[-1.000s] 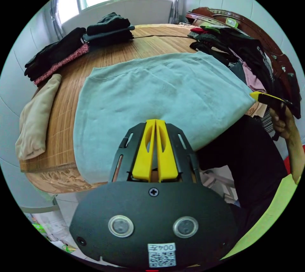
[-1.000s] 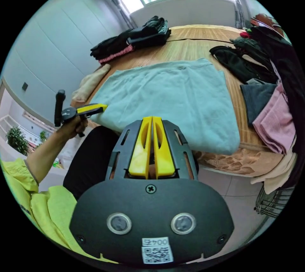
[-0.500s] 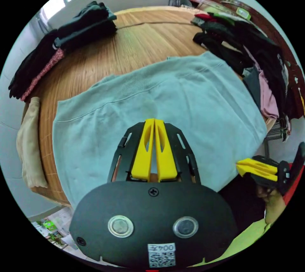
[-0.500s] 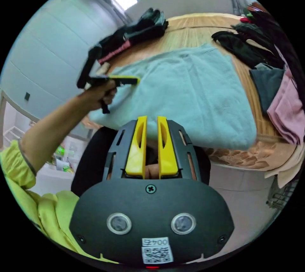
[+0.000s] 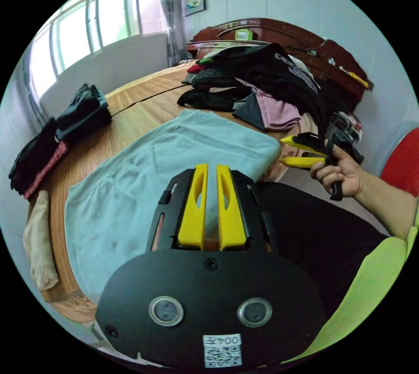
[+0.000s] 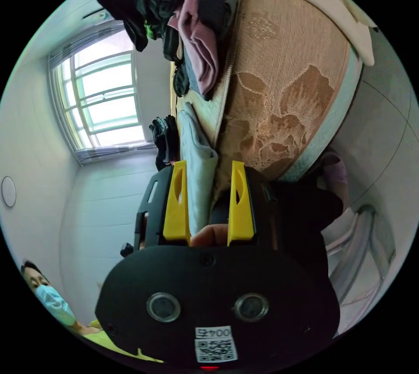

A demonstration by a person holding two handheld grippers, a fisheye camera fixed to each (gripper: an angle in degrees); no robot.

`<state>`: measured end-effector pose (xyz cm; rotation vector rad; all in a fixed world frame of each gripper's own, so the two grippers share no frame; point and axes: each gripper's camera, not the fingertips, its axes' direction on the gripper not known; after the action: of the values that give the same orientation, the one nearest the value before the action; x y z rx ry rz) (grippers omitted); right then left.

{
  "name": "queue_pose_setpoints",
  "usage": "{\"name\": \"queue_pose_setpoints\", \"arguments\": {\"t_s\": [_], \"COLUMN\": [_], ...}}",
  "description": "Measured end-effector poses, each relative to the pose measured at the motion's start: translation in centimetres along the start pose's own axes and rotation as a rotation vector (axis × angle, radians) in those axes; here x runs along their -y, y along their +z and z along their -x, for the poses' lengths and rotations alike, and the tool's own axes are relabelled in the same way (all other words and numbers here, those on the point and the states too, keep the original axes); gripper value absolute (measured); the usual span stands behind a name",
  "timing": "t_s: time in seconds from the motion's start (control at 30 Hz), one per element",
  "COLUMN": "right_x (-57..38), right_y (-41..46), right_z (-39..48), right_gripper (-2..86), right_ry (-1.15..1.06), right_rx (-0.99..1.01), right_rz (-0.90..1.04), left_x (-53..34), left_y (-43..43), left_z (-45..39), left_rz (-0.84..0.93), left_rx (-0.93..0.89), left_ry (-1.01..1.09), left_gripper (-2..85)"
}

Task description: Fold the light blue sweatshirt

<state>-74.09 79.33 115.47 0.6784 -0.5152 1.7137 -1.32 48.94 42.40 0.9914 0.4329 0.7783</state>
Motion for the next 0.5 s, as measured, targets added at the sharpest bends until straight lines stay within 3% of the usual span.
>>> {"name": "queue_pose_setpoints", "arguments": {"t_s": [0.27, 0.5], "right_x": [0.8, 0.4], "right_y": [0.7, -0.1], "right_z": [1.1, 4.1], "right_gripper": [5.5, 5.1], "right_ry": [0.027, -0.048], "right_rx": [-0.049, -0.035], "right_rz": [0.02, 0.049], "left_x": [5.3, 6.8], "left_y": [1.6, 3.3], "left_z": [-10.8, -17.0], "left_rz": [0.126, 0.195], "left_rx": [0.064, 0.325], "left_ry": [0.303, 0.6], "left_gripper": [10.6, 9.9]}}
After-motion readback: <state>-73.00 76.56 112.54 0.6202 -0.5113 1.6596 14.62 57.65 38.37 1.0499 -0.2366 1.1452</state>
